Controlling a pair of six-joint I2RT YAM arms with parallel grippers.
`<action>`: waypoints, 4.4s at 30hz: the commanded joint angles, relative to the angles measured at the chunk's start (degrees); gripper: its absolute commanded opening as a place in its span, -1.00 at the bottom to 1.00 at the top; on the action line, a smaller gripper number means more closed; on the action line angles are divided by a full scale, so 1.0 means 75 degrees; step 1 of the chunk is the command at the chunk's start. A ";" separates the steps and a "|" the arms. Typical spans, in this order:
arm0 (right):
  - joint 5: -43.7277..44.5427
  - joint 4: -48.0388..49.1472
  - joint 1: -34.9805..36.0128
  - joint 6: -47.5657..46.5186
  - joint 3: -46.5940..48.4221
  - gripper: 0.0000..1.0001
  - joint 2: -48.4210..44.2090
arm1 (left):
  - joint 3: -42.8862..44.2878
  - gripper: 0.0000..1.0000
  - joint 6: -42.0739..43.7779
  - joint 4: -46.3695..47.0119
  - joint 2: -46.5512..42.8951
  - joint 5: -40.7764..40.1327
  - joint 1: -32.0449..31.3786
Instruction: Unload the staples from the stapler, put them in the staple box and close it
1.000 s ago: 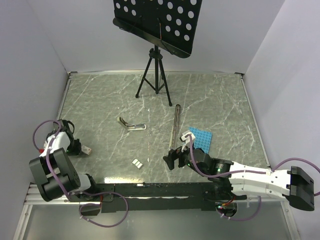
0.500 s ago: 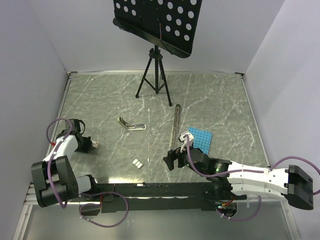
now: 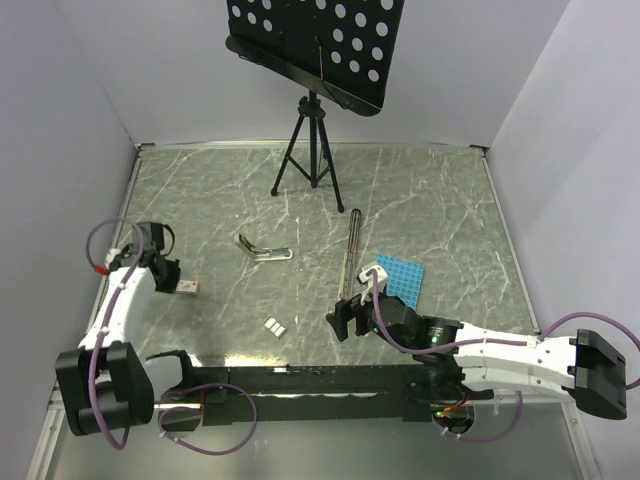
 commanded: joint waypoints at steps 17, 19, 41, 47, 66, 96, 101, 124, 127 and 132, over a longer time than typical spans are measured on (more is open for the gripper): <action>0.0058 0.0268 0.0049 -0.0005 0.0036 0.99 -0.0094 | 0.0997 -0.98 0.2684 0.1444 0.1838 -0.0603 0.0904; 0.0046 0.0315 0.0038 -0.0016 0.0047 1.00 -0.0023 | 0.0740 -0.98 0.2687 0.1679 0.1663 -0.0427 0.0904; 0.0093 0.0209 0.0038 0.0007 -0.0046 1.00 -0.0398 | 0.0480 -0.98 0.2346 0.1516 0.1920 0.0394 0.0448; 0.0116 0.0256 0.0038 -0.0005 -0.0047 0.99 -0.0387 | 0.0294 -0.98 0.2264 0.1422 0.1651 0.0335 0.0178; 0.0046 0.0326 0.0049 0.0031 0.0024 0.99 -0.0164 | -0.0527 -0.98 0.1948 0.2042 0.0479 0.0956 -0.0396; -0.1384 0.1581 0.0436 -0.0590 0.2201 0.79 0.3758 | 0.0612 -0.99 0.1865 0.0038 -0.0366 0.0040 -0.0140; -0.1349 0.1254 0.0647 -0.0719 0.3068 0.63 0.4909 | 0.0176 -0.98 0.2334 0.0660 0.0290 0.1073 0.0389; -0.0411 0.0210 0.1432 -0.1013 0.4465 0.57 0.7054 | 0.0152 -0.98 0.2416 0.0836 0.1064 0.0909 0.0377; -0.0493 0.0162 0.1432 -0.0989 0.4535 0.58 0.7136 | 0.0117 -0.98 0.2440 0.0836 0.1228 0.1050 0.0377; -0.0587 0.0198 0.1432 -0.0977 0.4547 0.48 0.7231 | 0.0129 -0.98 0.2463 0.0824 0.1521 0.1144 0.0272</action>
